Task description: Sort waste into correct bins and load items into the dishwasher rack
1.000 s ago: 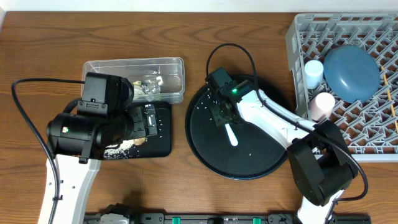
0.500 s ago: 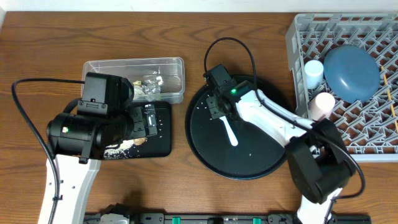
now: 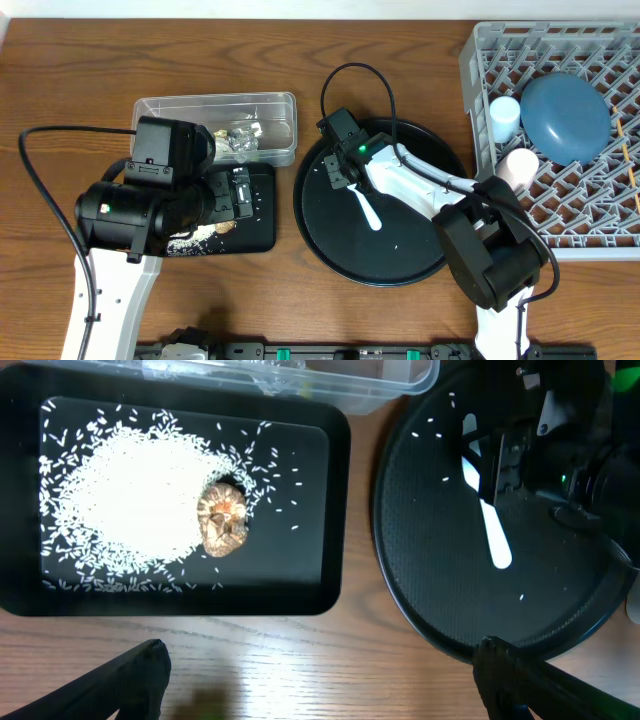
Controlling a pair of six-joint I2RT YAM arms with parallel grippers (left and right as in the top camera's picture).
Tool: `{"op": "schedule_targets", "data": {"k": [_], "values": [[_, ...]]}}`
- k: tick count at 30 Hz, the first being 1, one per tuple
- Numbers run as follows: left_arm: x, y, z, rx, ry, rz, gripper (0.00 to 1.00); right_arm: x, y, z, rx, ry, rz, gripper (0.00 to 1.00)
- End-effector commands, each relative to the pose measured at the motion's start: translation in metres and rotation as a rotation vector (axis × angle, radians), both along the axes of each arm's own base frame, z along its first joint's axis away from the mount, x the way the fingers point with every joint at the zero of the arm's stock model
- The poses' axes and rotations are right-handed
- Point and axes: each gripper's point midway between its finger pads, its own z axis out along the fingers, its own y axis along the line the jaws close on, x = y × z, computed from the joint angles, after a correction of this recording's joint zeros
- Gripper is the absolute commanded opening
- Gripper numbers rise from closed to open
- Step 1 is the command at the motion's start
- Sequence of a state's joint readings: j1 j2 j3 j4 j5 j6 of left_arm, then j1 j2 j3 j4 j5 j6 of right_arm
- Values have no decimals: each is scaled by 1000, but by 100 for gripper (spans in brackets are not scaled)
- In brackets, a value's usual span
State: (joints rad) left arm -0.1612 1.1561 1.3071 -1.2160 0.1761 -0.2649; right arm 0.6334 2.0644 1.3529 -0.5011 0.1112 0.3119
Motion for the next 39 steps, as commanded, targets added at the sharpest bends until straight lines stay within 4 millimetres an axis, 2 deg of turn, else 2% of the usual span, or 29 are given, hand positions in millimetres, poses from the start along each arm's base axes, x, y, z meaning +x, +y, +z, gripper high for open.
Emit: {"op": "schedule_targets", "data": {"k": [1,6,12,18,25,30,35,39], "values": [[0,2,1,12,-5,1,98,-26,-9,-45,-63,111,2,1],[0,2,1,12,-4,1,98,-20,-7,-32,-44,85,-4,1],[0,2,1,12,-4,1,98,-6,-4,13,24,1,-15,1],[0,2,1,12,-4,1,98,-4,1,51,86,-47,-6,1],[0,2,1,12,-5,1,98,-9,-2,65,95,-46,-4,1],[0,2,1,12,-4,1,98,-14,-27,78,70,-20,-35,1],[0,2,1,12,-4,1,98,-16,-71,105,41,-13,-45,1],[0,2,1,12,-4,1,98,-22,-115,130,11,-17,-71,1]]}}
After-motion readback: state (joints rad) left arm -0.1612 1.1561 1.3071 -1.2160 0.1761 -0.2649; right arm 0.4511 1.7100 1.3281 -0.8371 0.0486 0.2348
